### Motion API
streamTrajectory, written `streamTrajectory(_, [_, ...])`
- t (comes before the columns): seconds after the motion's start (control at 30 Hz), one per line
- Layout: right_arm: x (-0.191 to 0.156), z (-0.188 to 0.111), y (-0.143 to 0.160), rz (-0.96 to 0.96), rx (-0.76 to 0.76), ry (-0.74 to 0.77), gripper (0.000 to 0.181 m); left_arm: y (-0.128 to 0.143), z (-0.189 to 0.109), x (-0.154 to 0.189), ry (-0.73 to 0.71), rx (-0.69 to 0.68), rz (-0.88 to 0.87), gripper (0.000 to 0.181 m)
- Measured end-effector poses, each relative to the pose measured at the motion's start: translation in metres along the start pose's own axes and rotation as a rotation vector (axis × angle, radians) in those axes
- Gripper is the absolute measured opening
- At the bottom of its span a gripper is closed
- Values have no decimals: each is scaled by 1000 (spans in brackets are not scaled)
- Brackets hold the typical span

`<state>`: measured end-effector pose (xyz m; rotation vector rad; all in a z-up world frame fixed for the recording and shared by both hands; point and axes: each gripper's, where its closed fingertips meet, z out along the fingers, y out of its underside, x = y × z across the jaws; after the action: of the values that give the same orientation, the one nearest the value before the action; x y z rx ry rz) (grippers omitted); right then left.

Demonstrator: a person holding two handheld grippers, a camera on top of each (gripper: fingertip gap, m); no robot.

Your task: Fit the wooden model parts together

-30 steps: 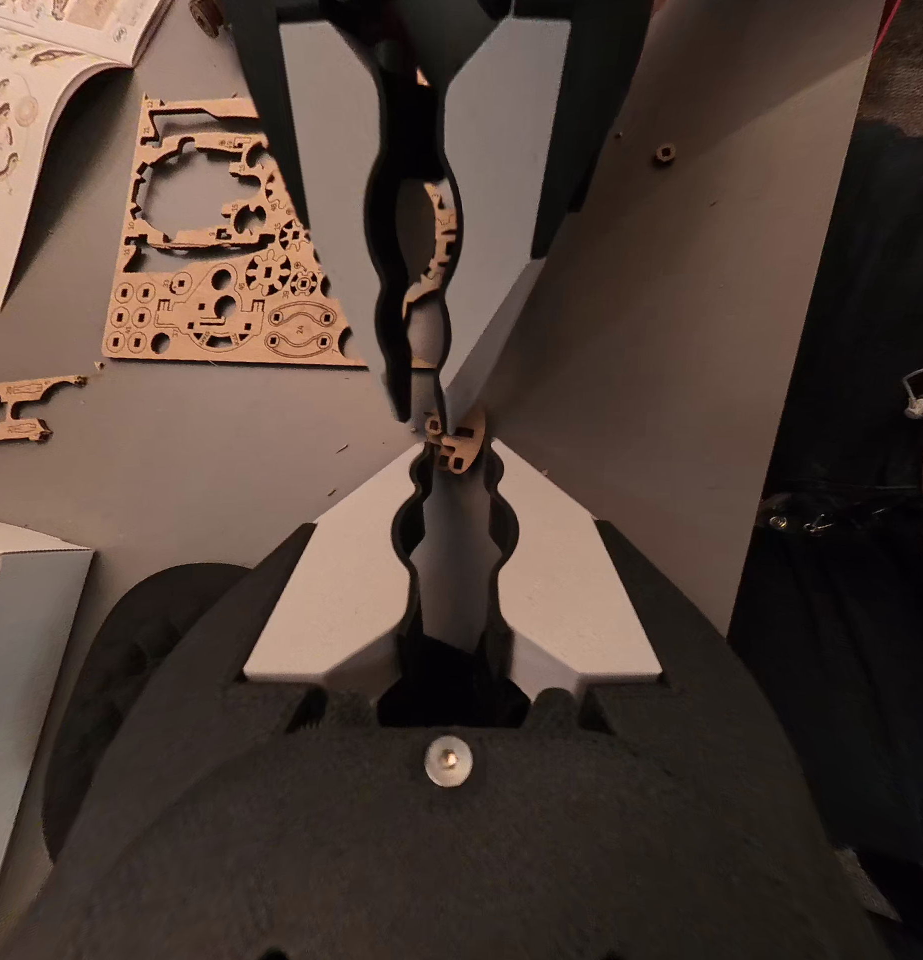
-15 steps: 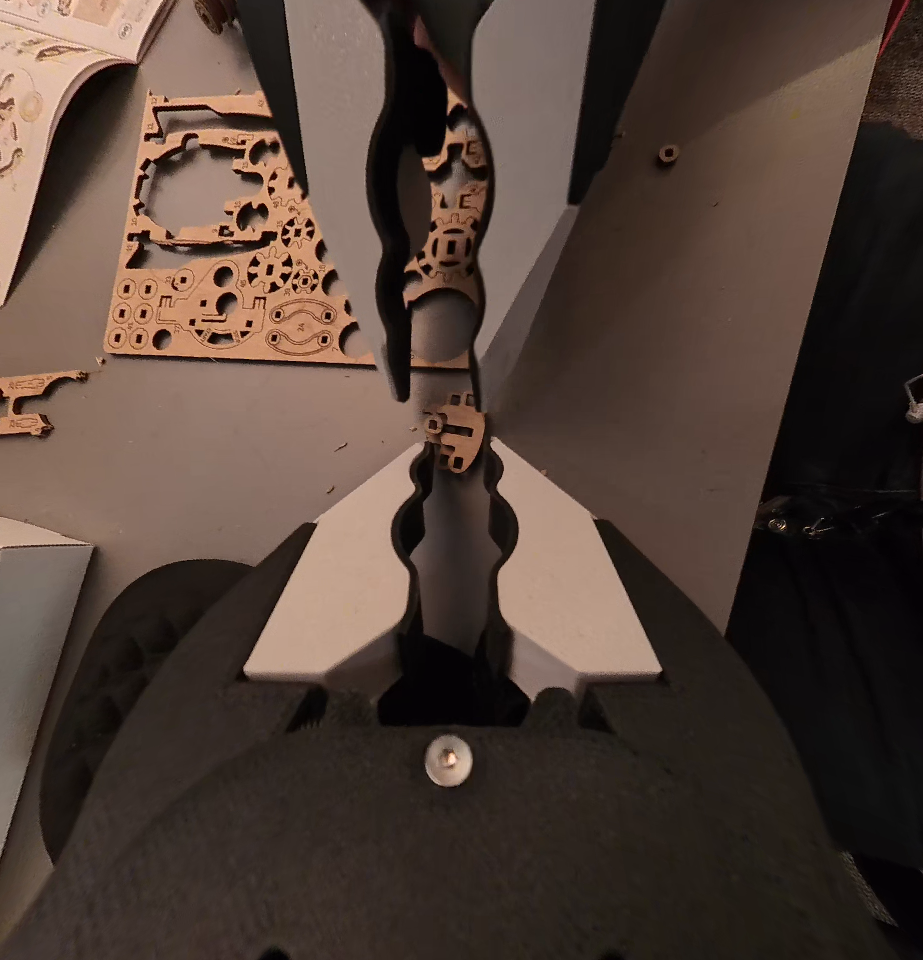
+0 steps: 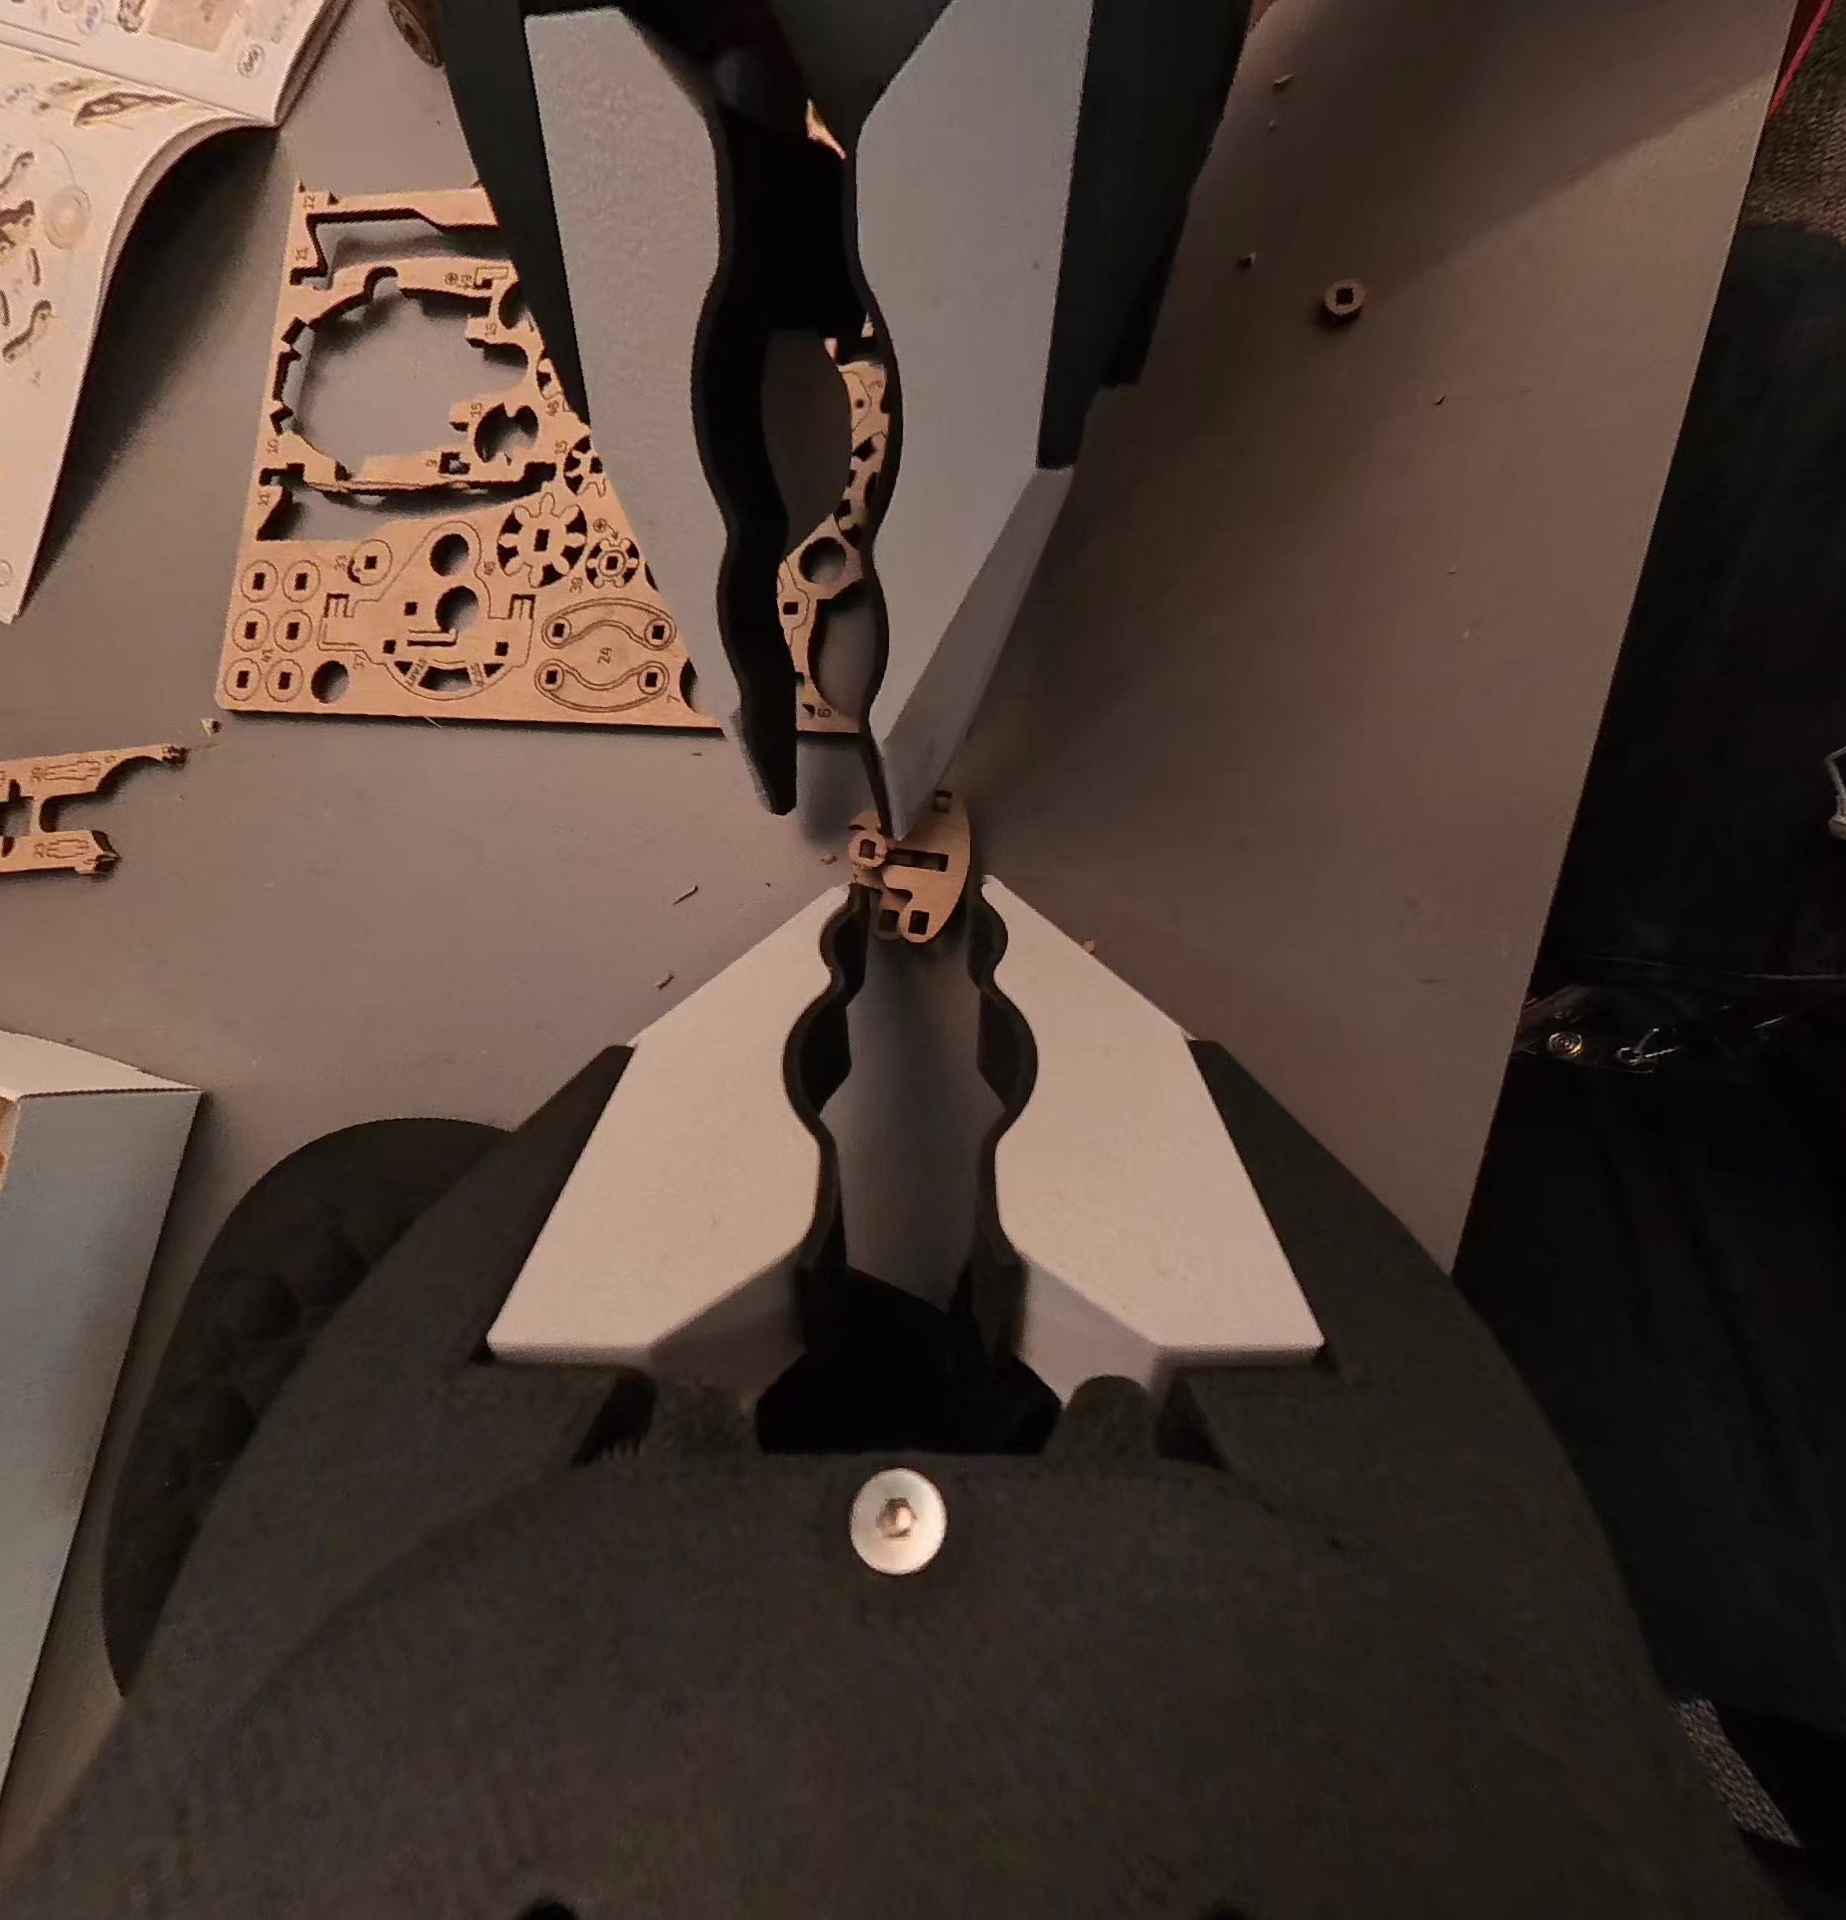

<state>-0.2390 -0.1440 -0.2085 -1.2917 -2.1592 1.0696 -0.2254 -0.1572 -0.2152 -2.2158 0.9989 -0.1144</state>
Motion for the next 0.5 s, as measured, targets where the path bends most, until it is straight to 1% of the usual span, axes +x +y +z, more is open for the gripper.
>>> streamTrajectory(0.17, [1, 0, 0, -20, -4, 18, 19, 3, -2, -2, 18, -4, -50, 18])
streamTrajectory(0.27, [1, 0, 0, -20, -4, 22, 19, 0, -7, -3, 68, 60, -139, 17])
streamTrajectory(0.33, [1, 0, 0, -21, -3, 22, 19, -3, -11, -4, 105, 93, -198, 13])
streamTrajectory(0.5, [1, 0, 0, -25, -5, 23, 19, -2, -7, -16, 69, 81, -230, 9])
